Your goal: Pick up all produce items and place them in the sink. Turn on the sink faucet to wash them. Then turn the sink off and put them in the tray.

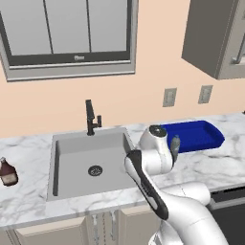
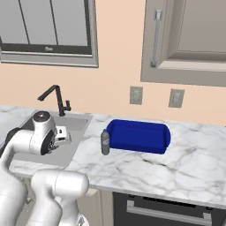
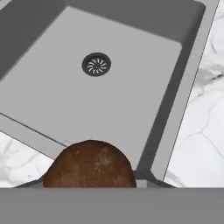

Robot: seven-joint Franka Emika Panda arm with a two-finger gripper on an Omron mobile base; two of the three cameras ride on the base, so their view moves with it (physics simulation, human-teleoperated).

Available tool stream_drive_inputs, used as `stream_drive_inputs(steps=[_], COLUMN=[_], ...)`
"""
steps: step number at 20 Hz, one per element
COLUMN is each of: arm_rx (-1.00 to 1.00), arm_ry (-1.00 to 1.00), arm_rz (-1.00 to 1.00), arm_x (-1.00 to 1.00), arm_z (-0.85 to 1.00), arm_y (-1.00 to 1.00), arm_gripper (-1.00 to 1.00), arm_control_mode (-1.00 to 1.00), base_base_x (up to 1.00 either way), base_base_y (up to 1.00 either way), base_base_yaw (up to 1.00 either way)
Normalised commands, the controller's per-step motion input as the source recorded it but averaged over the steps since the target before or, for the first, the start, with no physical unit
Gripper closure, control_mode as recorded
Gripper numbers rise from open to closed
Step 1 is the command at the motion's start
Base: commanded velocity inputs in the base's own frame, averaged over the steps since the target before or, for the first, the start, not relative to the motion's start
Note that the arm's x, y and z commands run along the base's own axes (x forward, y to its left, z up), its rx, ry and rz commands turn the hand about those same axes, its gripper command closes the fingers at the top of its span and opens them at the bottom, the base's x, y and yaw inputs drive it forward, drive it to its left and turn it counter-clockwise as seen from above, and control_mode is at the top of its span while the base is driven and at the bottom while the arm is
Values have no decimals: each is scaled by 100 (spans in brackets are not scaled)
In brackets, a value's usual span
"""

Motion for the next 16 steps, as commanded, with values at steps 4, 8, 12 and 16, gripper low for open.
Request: stream_drive_inputs(steps=[4, 8, 12, 16], arm_rx=[0, 0, 0, 0], arm_ry=[0, 3, 8, 14], arm_rz=[0, 3, 2, 0], arm_x=[64, 29, 35, 47], arm_z=[-6, -13, -9, -3], arm_y=[78, 9, 0, 0], arm_gripper=[100, 100, 100, 100], arm_control_mode=[-100, -100, -100, -100], base_base_x=[0, 0, 0, 0], base_base_y=[0, 0, 0, 0], base_base_yaw=[0, 0, 0, 0])
